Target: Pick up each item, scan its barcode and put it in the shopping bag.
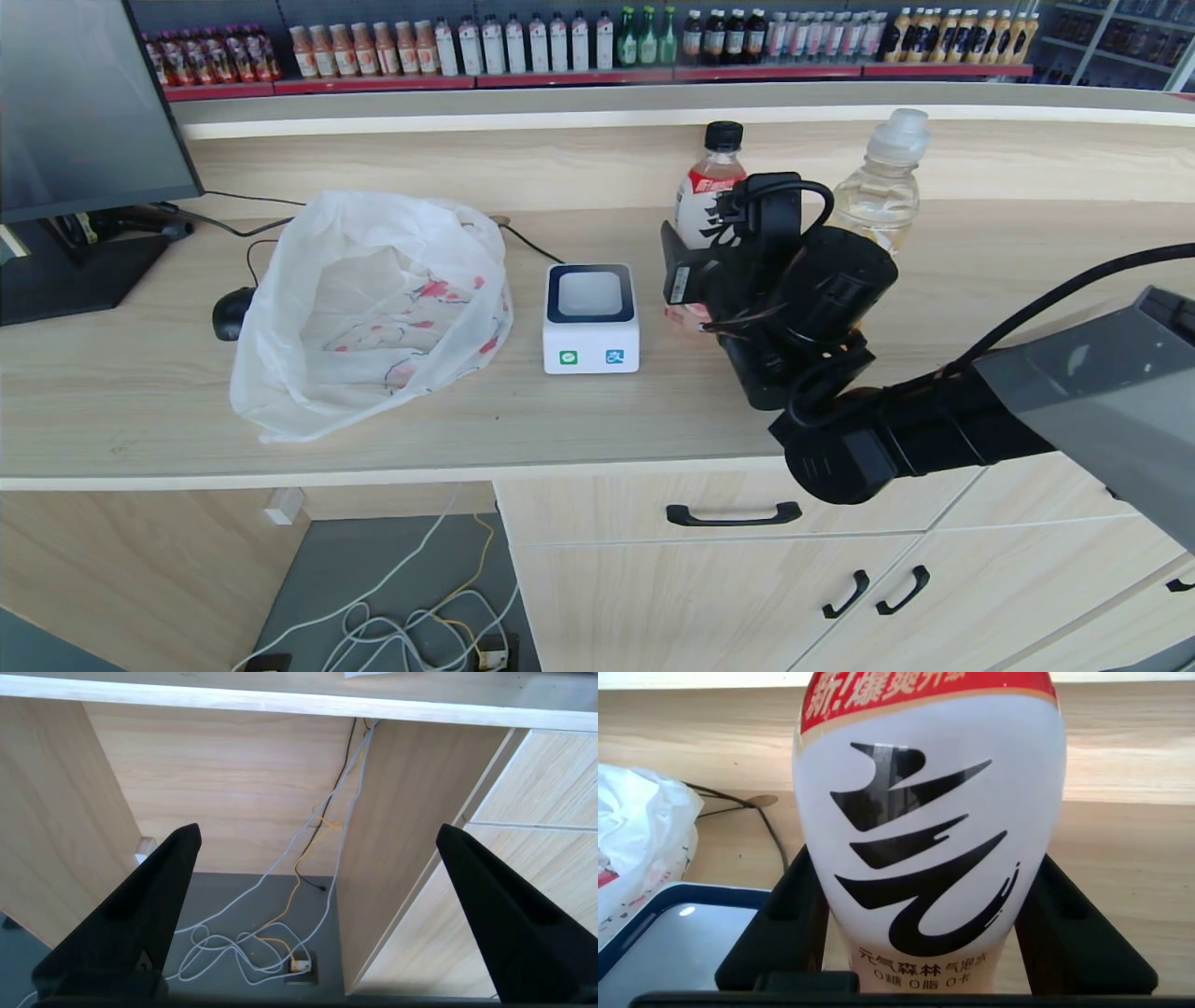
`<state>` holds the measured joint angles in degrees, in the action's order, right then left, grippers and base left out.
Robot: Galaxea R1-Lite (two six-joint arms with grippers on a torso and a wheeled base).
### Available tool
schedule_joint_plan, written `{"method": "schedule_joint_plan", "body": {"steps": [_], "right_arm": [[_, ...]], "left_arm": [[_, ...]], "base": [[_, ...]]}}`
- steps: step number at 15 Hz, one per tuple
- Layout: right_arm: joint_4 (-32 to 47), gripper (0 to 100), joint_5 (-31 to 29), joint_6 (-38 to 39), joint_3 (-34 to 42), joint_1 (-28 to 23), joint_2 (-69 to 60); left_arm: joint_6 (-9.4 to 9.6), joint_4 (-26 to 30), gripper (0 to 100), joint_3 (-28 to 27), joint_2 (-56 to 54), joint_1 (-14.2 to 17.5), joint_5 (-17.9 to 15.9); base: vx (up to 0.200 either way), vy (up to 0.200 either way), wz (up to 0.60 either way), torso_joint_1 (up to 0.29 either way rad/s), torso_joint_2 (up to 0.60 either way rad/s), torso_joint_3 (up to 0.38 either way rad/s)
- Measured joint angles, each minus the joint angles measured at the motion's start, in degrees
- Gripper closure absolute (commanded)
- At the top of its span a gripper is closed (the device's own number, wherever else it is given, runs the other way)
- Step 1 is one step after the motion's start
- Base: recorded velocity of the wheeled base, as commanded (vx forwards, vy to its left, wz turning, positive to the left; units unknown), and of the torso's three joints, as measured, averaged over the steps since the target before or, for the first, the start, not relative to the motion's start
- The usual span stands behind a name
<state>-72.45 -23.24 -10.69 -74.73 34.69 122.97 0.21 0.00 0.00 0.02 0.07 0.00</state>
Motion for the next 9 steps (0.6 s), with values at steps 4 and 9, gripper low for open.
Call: {"method": "schedule_joint_plan", "body": {"steps": [4,9], "right_arm": [[0.0,100,-0.2,-0.4,0.1,1.2,-0.7],[-0.3,100,-3.0,-3.9,1.6,6.2,-3.0]], "left_arm": [[-0.02,0.0,0,0.0,0.0,0.0,0.0],[0.00,0.0,0,0.0,0.0,0.0,0.0]], "base": [[0.000,0.000,0.00,0.000,0.00,0.000],[0.000,0.000,0.00,0.000,0.00,0.000]]}}
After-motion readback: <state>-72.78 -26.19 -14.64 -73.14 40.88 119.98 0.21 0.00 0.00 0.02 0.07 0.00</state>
